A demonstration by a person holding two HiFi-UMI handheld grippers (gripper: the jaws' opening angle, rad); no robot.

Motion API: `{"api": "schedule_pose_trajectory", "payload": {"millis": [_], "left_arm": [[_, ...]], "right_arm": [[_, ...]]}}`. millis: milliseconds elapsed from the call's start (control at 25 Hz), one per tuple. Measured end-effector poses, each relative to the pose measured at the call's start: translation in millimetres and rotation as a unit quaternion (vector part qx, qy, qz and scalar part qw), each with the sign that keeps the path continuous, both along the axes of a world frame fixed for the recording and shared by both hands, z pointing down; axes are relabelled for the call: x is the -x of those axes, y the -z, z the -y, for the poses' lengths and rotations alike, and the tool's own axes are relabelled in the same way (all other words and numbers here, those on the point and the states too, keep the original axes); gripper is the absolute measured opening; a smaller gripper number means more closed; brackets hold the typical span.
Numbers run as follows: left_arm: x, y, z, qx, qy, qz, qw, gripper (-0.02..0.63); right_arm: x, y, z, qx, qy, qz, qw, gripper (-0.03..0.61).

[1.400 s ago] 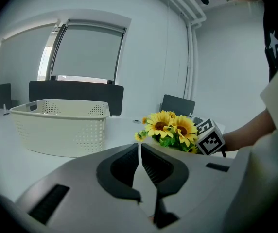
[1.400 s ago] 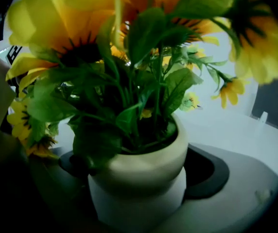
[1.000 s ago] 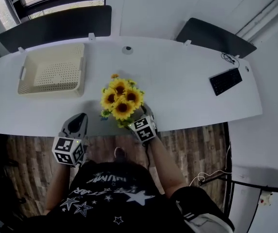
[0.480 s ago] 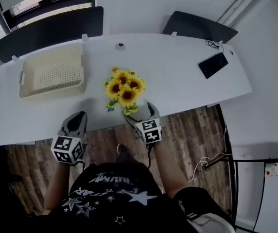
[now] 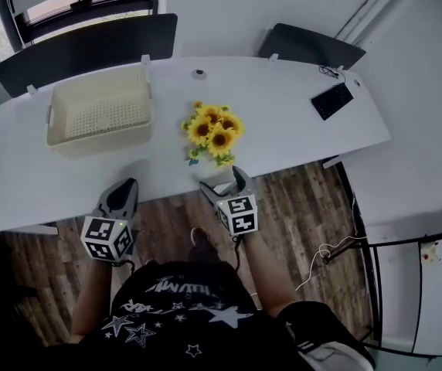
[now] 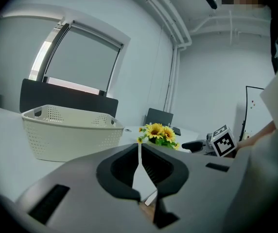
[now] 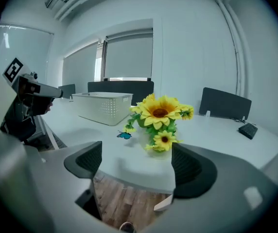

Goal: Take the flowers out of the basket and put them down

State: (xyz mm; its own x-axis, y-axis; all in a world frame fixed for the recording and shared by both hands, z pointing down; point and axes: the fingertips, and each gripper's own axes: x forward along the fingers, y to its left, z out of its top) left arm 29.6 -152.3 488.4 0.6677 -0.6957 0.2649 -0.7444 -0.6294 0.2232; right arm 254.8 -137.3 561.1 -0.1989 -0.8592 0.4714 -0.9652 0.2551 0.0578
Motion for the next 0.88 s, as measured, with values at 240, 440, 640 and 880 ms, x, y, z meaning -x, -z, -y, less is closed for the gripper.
{"api": "schedule_pose_trajectory", "payload": {"millis": [240,440,640,880], "left_arm": [[30,4,-13,-0.009,-0.027,-0.007,0.9996,0.026],[42,-4,-27,-0.001,-0.058,-0.013,0.9982,0.026],[40,-8,-35,0.000,-0.075,-0.011,0.9971,0.026],[28,-3,-52,-0.002,-0.080,-0.012,0.9967,0.026]], "right_arm": [[40,18,-23,-0.030,-0.036,0.028,0.998,0.320],[59,29,-46,-0.043,-0.067,0.016,0.997,0.217],[68,37,-60,-0.055,-0.090,0.018,0.994,0.074],[75,36,-68,-0.044,-0.072,0.029,0.996,0.003]]}}
